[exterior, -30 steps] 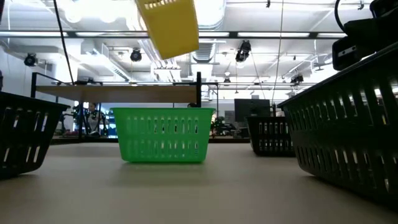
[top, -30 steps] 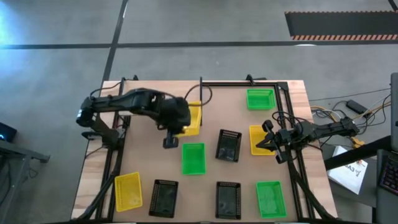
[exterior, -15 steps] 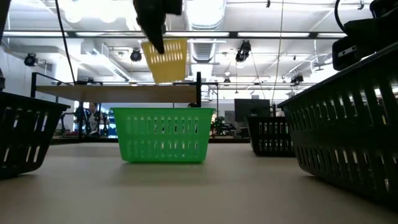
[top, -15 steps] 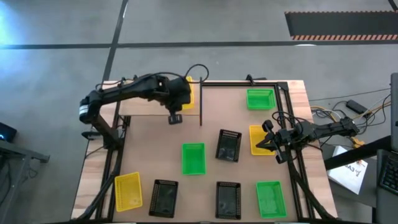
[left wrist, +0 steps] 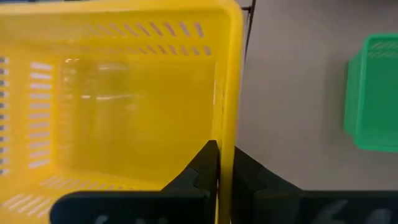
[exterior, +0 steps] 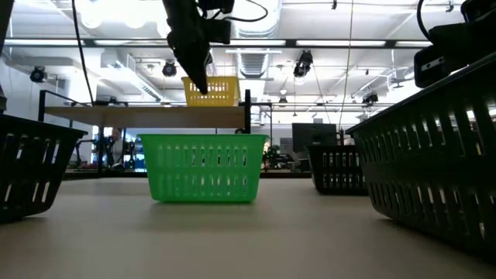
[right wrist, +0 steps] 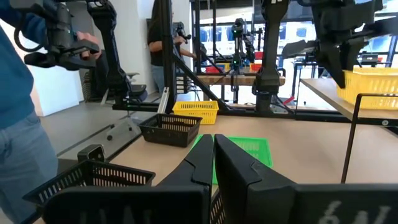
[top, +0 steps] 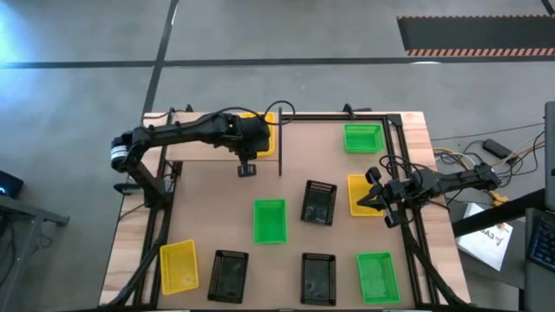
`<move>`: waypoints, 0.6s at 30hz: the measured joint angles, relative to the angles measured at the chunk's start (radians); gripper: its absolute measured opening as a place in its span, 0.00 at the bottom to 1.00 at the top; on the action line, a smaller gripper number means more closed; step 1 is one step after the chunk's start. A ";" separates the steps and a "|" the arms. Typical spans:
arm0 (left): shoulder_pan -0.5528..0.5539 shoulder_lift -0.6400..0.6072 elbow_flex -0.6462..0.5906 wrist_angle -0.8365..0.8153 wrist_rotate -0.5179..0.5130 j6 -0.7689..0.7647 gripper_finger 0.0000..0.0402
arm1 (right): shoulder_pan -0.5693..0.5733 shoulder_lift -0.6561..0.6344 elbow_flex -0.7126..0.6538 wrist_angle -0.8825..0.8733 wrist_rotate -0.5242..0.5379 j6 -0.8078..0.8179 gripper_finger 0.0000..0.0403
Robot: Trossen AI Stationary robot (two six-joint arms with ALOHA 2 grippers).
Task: Stack baskets on shelf by color
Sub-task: Put the top left yellow bin on the shelf
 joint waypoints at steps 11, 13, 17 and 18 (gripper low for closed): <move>0.000 0.000 -0.016 0.046 0.000 0.064 0.00 | 0.000 0.000 0.000 0.000 0.000 0.000 0.02; 0.000 0.000 -0.016 0.057 0.002 0.072 0.00 | 0.000 0.000 0.000 0.000 0.000 0.000 0.02; 0.000 0.000 -0.016 0.059 0.003 0.075 0.05 | 0.000 0.000 0.000 0.000 0.000 0.000 0.02; 0.000 0.000 -0.016 0.059 0.003 0.077 0.07 | 0.000 0.000 0.000 0.000 0.000 0.000 0.02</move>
